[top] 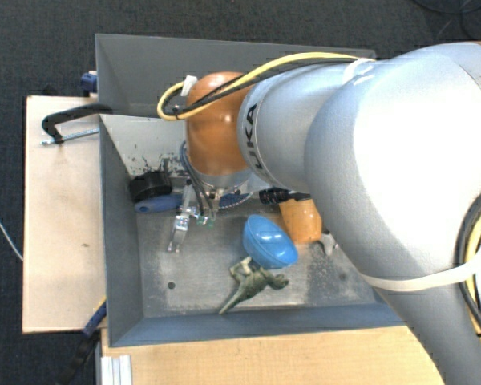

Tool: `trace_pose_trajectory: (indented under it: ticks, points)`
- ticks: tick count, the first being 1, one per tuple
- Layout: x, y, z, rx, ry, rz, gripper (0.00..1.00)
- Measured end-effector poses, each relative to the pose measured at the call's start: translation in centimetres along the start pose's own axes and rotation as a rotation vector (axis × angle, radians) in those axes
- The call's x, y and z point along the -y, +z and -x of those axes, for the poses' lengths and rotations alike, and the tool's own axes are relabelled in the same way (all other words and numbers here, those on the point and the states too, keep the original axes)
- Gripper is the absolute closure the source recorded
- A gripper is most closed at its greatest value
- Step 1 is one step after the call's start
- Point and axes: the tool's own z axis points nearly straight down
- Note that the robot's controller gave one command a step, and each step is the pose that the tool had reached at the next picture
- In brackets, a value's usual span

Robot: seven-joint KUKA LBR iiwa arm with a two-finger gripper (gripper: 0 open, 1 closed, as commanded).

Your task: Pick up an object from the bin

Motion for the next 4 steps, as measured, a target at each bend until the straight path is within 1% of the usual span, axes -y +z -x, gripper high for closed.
trace_pose_trajectory:
  ticks: [1,2,3,4]
  points:
    - [-0.6,0.0,-0.3,0.001,0.086,-0.007,0.0]
    - [-1.7,-0.3,-0.4,-0.011,0.051,-0.025,0.0]
    - [-1.3,-0.1,-1.0,0.005,0.017,-0.003,0.0]
    - [-1.4,-0.1,-0.3,-0.006,-0.112,-0.016,0.0]
